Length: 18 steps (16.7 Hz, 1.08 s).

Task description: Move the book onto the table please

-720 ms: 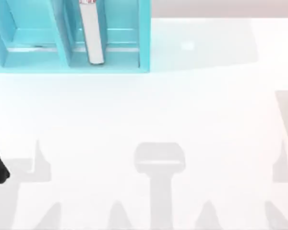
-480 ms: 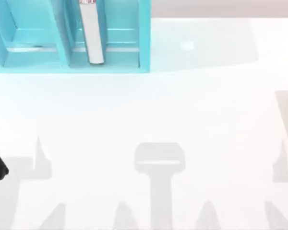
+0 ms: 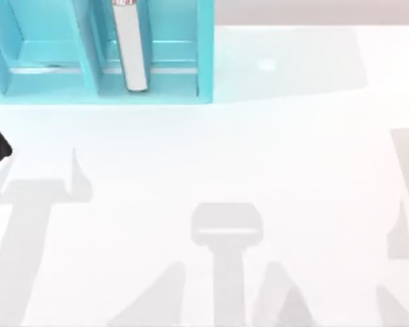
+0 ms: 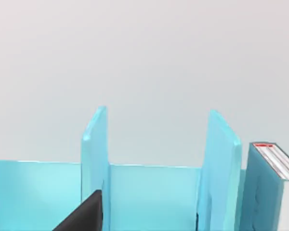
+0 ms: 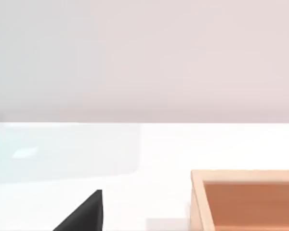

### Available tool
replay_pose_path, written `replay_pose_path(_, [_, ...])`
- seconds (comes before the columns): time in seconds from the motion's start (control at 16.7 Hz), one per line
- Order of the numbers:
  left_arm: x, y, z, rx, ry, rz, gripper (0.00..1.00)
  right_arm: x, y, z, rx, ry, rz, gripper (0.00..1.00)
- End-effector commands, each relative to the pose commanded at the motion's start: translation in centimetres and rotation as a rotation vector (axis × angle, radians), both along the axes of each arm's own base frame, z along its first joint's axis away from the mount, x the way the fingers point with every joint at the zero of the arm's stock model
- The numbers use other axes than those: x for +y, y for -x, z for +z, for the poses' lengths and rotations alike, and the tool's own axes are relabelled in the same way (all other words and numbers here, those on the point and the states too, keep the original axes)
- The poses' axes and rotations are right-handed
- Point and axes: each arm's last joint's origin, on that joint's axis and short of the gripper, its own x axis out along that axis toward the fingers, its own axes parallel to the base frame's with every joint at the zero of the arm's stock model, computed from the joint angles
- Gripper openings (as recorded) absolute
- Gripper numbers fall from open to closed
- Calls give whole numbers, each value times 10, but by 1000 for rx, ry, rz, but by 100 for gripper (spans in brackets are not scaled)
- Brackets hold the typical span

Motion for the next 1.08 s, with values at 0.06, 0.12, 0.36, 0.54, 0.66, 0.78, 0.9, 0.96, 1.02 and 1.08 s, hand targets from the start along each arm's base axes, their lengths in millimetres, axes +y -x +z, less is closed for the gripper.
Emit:
replay_pose_path(0.06, [-5, -14, 5, 6, 4, -3, 100, 0, 0, 0, 0, 0, 0, 100])
replay_pose_path(0.12, [-11, -30, 8, 17, 7, -6, 100, 0, 0, 0, 0, 0, 0, 100])
replay_pose_path(0.36, [-45, -102, -7, 87, 5, -19, 100, 0, 0, 0, 0, 0, 0, 100])
replay_pose_path(0.54, [-75, -147, -45, 145, -8, -27, 100, 0, 0, 0, 0, 0, 0, 100])
replay_pose_path(0.66, [-95, -169, -75, 176, -18, -32, 100, 0, 0, 0, 0, 0, 0, 100])
replay_pose_path(0.78, [-111, -182, -104, 203, -29, -35, 100, 0, 0, 0, 0, 0, 0, 100])
replay_pose_path(0.9, [-122, -190, -128, 225, -39, -38, 100, 0, 0, 0, 0, 0, 0, 100])
replay_pose_path(0.96, [-127, -193, -137, 233, -43, -39, 100, 0, 0, 0, 0, 0, 0, 100])
replay_pose_path(1.02, [-131, -195, -144, 238, -46, -40, 100, 0, 0, 0, 0, 0, 0, 100])
replay_pose_path(1.08, [-133, -196, -148, 240, -48, -41, 100, 0, 0, 0, 0, 0, 0, 100])
